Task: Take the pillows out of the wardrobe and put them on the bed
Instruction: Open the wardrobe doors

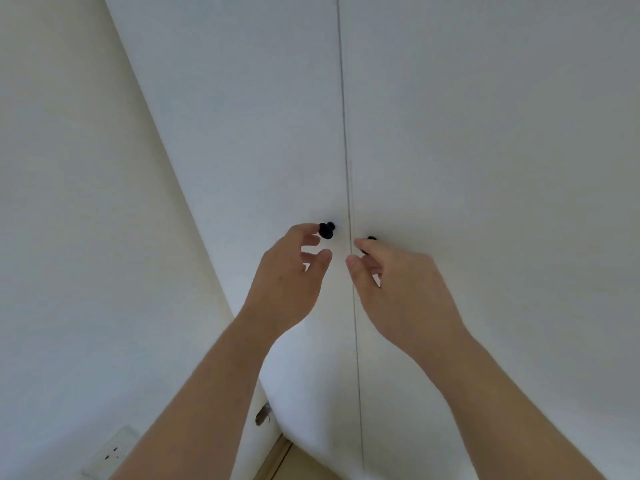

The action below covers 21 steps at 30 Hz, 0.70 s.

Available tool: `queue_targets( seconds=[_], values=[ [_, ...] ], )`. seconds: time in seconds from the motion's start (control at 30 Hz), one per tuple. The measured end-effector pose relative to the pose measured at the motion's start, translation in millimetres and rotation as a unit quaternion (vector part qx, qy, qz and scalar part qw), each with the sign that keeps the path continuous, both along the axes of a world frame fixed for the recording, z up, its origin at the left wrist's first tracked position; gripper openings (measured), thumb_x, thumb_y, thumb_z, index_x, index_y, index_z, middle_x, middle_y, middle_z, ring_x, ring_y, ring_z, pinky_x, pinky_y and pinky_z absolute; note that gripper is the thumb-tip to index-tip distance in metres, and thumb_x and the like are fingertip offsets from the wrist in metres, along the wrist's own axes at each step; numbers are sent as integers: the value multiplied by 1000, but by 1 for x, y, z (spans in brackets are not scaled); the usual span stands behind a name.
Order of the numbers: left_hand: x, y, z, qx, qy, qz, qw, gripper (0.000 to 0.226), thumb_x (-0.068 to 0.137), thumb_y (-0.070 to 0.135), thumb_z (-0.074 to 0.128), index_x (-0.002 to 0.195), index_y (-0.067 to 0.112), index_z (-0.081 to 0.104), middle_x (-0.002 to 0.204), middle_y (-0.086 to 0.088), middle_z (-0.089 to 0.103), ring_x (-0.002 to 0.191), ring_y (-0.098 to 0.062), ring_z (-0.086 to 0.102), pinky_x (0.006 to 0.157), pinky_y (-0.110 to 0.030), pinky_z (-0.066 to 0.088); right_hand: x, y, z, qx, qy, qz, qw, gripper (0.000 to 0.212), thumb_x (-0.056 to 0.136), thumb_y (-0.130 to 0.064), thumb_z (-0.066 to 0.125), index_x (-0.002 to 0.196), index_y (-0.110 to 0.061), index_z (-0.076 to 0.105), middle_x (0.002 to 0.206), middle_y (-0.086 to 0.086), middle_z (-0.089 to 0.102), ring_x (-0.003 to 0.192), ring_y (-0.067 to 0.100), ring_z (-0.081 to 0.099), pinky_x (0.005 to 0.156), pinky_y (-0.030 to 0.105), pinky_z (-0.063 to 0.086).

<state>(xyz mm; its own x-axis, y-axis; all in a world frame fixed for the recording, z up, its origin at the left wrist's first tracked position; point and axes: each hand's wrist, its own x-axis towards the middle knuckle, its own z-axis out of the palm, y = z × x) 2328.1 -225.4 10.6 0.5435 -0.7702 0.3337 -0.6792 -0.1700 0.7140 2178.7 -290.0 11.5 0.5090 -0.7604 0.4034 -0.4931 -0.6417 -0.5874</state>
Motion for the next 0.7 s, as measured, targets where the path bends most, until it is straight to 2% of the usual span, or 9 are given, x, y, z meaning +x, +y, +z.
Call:
queue_targets(
  seconds=[0.17, 0.27, 0.37, 0.5, 0.63, 0.7],
  values=[
    [27, -10, -4, -40, 35, -99, 994, 35, 97, 30, 60, 130, 34, 48, 113, 28, 59, 89, 12, 61, 66, -8, 46, 17, 26, -5, 6, 38, -91, 995, 40, 102, -42, 47, 138, -28, 58, 120, -5, 72, 109, 18, 65, 92, 37, 53],
    [43, -14, -4, -50, 0, -156, 986, 33, 97, 22, 59, 128, 33, 55, 114, 22, 61, 88, 6, 63, 71, 0, 41, 26, 50, -5, 28, 49, -156, 986, 42, 102, -42, 47, 141, -28, 55, 126, -4, 70, 116, 18, 63, 96, 37, 52],
    [55, -18, -3, -38, -23, -187, 981, 34, 96, 13, 55, 125, 31, 59, 114, 17, 60, 90, -2, 63, 78, -7, 41, 36, 70, -5, 42, 58, -201, 977, 41, 102, -41, 47, 138, -26, 57, 127, -2, 69, 120, 20, 61, 97, 39, 52],
    [62, -12, 1, -19, -15, -210, 977, 42, 93, 1, 48, 124, 26, 61, 111, 14, 58, 100, -12, 63, 93, -27, 48, 48, 83, -2, 54, 63, -232, 969, 35, 101, -35, 50, 124, -14, 65, 114, 4, 74, 111, 25, 65, 91, 42, 54],
    [65, 18, -3, -39, 0, -208, 977, 45, 91, -2, 46, 121, 27, 63, 112, 14, 61, 98, -9, 60, 93, -25, 48, 62, 88, 3, 40, 17, -227, 973, 30, 99, -29, 52, 109, -5, 68, 103, 10, 75, 101, 29, 68, 86, 41, 55],
    [68, 39, -5, -65, 5, -198, 978, 43, 90, -2, 48, 118, 26, 65, 110, 15, 64, 95, -7, 60, 92, -23, 48, 69, 92, 6, 42, -10, -200, 979, 26, 99, -28, 51, 102, -7, 66, 93, 9, 73, 91, 27, 68, 78, 36, 54]
  ],
)
